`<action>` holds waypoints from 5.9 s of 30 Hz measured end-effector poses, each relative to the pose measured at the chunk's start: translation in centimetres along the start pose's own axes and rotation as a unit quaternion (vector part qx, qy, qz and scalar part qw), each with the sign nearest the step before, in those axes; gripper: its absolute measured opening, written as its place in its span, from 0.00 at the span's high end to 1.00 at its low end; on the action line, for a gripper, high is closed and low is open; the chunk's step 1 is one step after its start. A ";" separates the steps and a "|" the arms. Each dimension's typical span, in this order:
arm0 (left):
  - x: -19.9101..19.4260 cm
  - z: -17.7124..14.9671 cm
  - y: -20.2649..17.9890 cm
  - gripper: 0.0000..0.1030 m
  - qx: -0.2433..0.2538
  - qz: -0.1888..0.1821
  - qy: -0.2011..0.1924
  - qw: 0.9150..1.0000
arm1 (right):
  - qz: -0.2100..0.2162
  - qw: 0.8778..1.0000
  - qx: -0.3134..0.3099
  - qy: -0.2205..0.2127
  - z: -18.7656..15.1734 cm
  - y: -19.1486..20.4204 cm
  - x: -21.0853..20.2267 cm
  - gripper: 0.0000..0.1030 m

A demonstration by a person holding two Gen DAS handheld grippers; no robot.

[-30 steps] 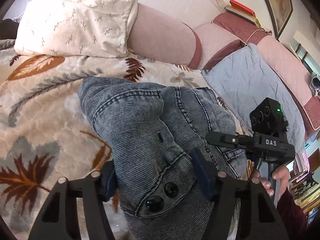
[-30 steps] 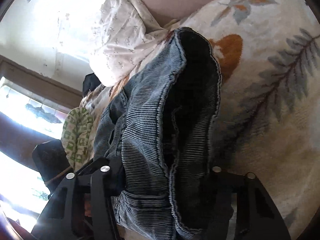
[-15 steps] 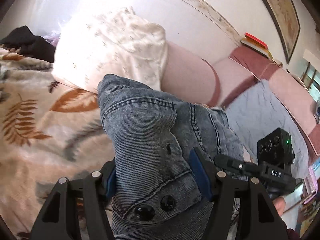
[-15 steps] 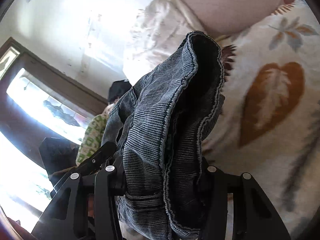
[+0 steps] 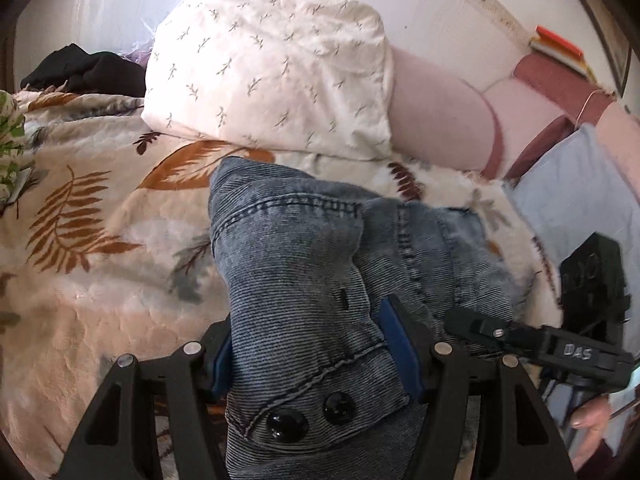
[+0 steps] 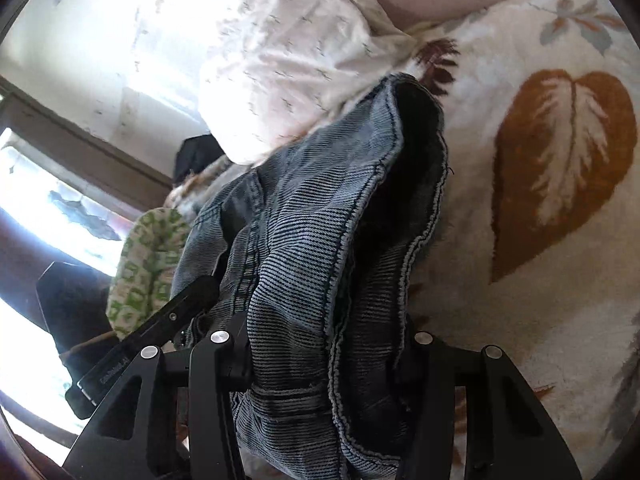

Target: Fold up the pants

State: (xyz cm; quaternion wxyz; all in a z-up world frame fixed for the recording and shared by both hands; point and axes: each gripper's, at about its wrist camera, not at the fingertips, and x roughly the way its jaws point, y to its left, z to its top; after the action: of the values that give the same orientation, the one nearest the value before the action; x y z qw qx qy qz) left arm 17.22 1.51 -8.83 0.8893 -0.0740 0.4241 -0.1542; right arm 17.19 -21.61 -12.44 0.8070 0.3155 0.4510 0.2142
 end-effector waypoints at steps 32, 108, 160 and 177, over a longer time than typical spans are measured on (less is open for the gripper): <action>-14.5 -6.4 -0.4 0.01 0.021 0.175 -0.104 0.979 | -0.093 0.972 -0.157 -0.146 -8.0 12.1 -11.4 0.22; -15.7 -12.4 0.4 0.00 0.014 0.249 -0.104 0.963 | -0.239 0.920 -0.216 -0.224 -16.7 13.1 -9.9 0.14; -15.7 -12.4 0.4 0.00 0.012 0.243 -0.099 0.965 | -0.237 0.920 -0.229 -0.211 -16.6 13.0 -9.7 0.14; -15.4 -12.5 0.6 0.00 0.009 0.236 -0.091 0.967 | -0.236 0.922 -0.229 -0.206 -16.5 12.7 -9.6 0.14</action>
State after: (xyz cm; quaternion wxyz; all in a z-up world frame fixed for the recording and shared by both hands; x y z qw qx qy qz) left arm -1.48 7.30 -5.56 0.9362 0.0227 0.3451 0.0631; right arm -2.60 -13.45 -4.38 0.9595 0.0434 0.2746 0.0452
